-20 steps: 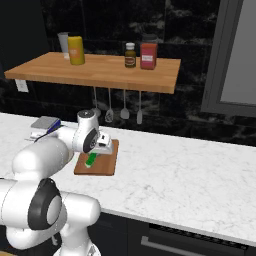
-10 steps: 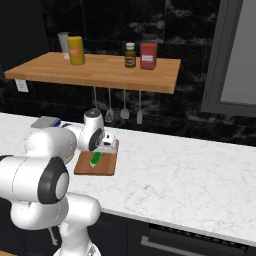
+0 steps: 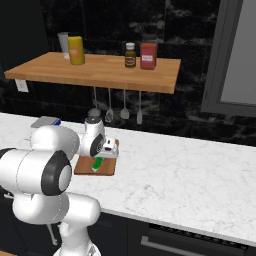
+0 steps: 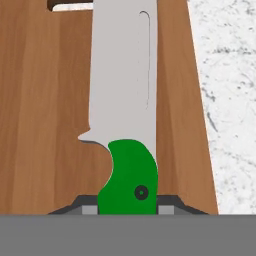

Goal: Pick up the knife from the drawer and place it on the cutting board. Then place the meat from the plate to the cutting board.

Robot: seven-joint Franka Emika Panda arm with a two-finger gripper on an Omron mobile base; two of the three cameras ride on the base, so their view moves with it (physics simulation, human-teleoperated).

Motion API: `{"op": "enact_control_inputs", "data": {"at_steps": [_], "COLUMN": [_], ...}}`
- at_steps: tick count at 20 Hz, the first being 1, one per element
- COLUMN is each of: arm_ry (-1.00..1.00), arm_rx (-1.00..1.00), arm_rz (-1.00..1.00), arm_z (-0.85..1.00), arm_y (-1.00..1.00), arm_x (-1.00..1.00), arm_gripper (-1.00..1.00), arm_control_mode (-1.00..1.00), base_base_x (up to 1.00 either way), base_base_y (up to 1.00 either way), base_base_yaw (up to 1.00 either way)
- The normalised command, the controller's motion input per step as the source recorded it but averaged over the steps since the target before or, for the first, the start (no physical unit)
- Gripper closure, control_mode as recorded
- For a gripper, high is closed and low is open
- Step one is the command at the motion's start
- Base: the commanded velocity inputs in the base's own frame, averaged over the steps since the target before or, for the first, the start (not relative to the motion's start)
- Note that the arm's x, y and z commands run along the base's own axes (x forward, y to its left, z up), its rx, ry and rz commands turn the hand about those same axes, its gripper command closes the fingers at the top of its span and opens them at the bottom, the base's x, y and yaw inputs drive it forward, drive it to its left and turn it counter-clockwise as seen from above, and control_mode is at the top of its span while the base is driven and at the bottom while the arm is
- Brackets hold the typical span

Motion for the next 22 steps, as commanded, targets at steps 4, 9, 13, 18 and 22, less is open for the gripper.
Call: {"op": "enact_control_inputs", "data": {"at_steps": [4, 9, 13, 18, 22], "arm_ry": [0.0, 0.0, 0.0, 0.0, 0.0], "arm_rx": [-0.04, 0.0, 0.0, 0.0, 0.01], "arm_rz": [0.0, 0.0, 0.0, 0.0, 0.0], "arm_z": [-0.26, -0.01, 0.02, 0.43, 0.68], "arm_y": [0.0, 0.0, 0.0, 0.28, 0.88], "arm_x": [0.0, 0.1, 0.18, -0.11, -0.47], "arm_gripper": [-1.0, -1.0, -1.0, -1.0, -1.0], "arm_control_mode": [-1.0, -1.0, -1.0, -1.0, -1.0], "base_base_x": [0.0, 0.0, 0.0, 0.0, 0.0], "base_base_y": [0.0, 0.0, 0.0, 0.0, 0.0], "base_base_yaw": [0.0, 0.0, 0.0, 0.0, 0.0]}}
